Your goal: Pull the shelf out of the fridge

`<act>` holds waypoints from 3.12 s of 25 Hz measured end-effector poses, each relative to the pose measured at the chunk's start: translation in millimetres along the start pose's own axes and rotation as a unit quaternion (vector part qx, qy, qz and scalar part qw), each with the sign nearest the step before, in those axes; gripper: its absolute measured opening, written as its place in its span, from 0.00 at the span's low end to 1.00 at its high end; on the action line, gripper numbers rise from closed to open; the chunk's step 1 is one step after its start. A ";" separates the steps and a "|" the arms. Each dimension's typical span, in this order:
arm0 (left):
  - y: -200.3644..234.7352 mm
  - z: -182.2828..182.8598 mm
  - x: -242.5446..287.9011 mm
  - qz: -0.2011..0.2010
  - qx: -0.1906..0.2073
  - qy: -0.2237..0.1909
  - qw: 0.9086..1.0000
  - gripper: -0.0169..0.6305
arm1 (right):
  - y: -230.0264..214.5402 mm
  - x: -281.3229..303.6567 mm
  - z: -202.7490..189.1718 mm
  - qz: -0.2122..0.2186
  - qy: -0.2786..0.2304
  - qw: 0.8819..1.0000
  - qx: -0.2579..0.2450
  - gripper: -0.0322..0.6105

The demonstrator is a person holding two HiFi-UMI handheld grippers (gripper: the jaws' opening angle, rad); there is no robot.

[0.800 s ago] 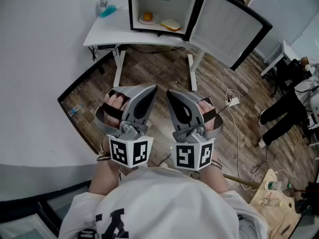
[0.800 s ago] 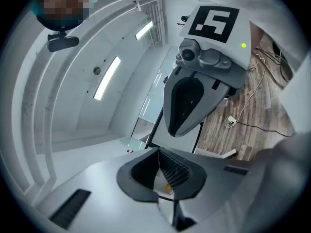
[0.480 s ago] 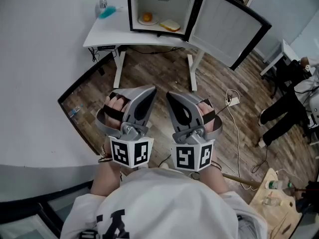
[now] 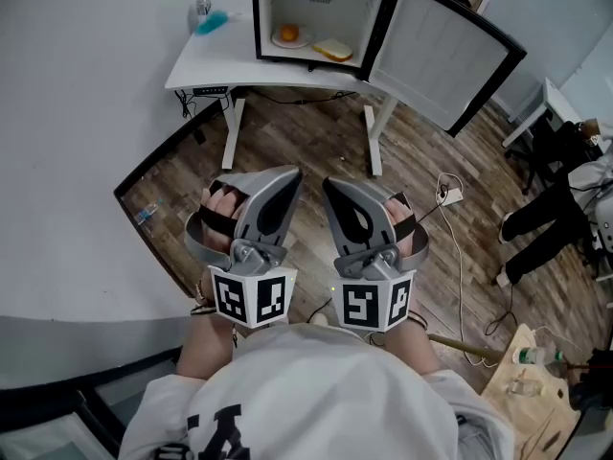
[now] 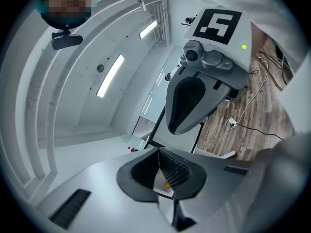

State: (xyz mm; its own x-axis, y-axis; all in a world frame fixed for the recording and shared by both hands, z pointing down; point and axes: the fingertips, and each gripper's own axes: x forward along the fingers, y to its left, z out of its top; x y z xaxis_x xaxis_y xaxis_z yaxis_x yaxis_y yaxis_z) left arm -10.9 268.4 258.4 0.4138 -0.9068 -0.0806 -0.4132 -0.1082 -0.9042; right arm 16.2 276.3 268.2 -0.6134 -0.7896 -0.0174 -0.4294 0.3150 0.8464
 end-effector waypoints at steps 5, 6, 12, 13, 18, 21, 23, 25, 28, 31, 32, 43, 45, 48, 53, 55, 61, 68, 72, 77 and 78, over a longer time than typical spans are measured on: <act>8.0 -4.9 -10.2 0.006 -0.014 -0.015 1.000 0.04 | -3.1 2.2 13.2 -0.026 -0.015 0.999 0.022 0.10; 8.5 -6.5 -12.7 0.006 -0.016 -0.018 1.000 0.04 | -3.6 2.5 16.1 -0.034 -0.018 0.999 0.027 0.10; 9.2 -28.2 -24.6 -0.001 -0.016 -0.021 1.000 0.04 | 8.2 10.8 25.7 -0.050 -0.001 0.998 0.027 0.10; 9.4 -31.4 -25.3 -0.003 -0.016 -0.021 1.000 0.04 | 10.7 12.7 25.6 -0.050 0.006 0.998 0.022 0.10; 8.8 -33.3 -24.9 -0.010 -0.024 -0.036 0.999 0.04 | 13.3 13.0 23.8 -0.051 0.028 0.998 0.017 0.10; 10.3 -32.6 -18.7 -0.011 -0.027 -0.044 0.999 0.04 | 7.1 13.4 19.8 -0.058 0.035 0.997 0.019 0.10; 9.4 -32.4 -14.1 -0.013 -0.029 -0.048 0.998 0.04 | 4.5 13.7 15.7 -0.061 0.037 0.997 0.021 0.10; 8.1 -32.6 -8.0 -0.014 -0.029 -0.049 0.998 0.04 | 2.4 15.7 9.9 -0.062 0.039 0.997 0.023 0.10; 7.5 -35.1 4.4 -0.016 -0.026 -0.048 0.998 0.04 | -1.7 23.8 0.2 -0.063 0.040 0.997 0.028 0.10; 9.4 -40.3 17.8 -0.015 -0.026 -0.045 0.999 0.04 | -5.3 36.1 -8.6 -0.060 0.036 0.997 0.033 0.10; 10.5 -43.0 23.1 -0.014 -0.026 -0.044 0.999 0.04 | -7.0 41.0 -11.4 -0.060 0.034 0.997 0.034 0.10; 17.4 -76.7 124.8 -0.003 -0.022 -0.032 0.999 0.04 | -49.5 118.1 -73.9 -0.060 0.013 0.998 0.035 0.10; 22.2 -82.8 149.0 0.002 -0.024 -0.031 0.999 0.04 | -60.2 135.2 -88.3 -0.059 0.010 0.998 0.034 0.10; 27.8 -89.4 185.3 0.010 -0.023 -0.026 0.999 0.04 | -77.6 157.5 -110.9 -0.056 0.006 0.998 0.031 0.10; 31.4 -93.9 236.1 0.022 -0.022 -0.018 0.999 0.04 | -104.9 185.6 -145.0 -0.052 -0.006 0.998 0.025 0.10; 31.5 -95.7 249.7 0.027 -0.024 -0.013 0.999 0.04 | -109.8 194.4 -153.1 -0.047 -0.015 0.998 0.025 0.10; 23.5 -103.2 278.5 0.015 -0.020 -0.001 1.000 0.04 | -118.1 216.1 -172.7 -0.040 -0.022 0.999 0.030 0.10; 26.2 -107.1 298.0 0.013 -0.018 -0.003 1.000 0.04 | -124.6 228.6 -184.0 -0.037 -0.024 0.998 0.034 0.10; 26.4 -106.4 305.1 0.016 -0.017 -0.001 1.000 0.04 | -129.5 231.0 -189.5 -0.038 -0.029 0.998 0.036 0.10; 19.7 -111.8 311.8 0.011 -0.017 0.007 1.000 0.04 | -127.8 239.1 -196.8 -0.030 -0.034 0.998 0.038 0.10; 18.4 -114.1 313.1 0.008 -0.016 0.010 1.000 0.04 | -126.6 241.3 -197.6 -0.027 -0.035 0.998 0.040 0.10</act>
State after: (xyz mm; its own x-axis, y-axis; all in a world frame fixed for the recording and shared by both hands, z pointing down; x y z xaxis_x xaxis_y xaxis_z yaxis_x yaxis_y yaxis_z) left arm 18.5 -64.0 264.4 0.3909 -0.9163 -0.0868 -0.4450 -0.1057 -0.8893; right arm 53.5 -58.2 262.0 -0.6313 -0.7689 -0.1012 -0.5125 0.3157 0.7986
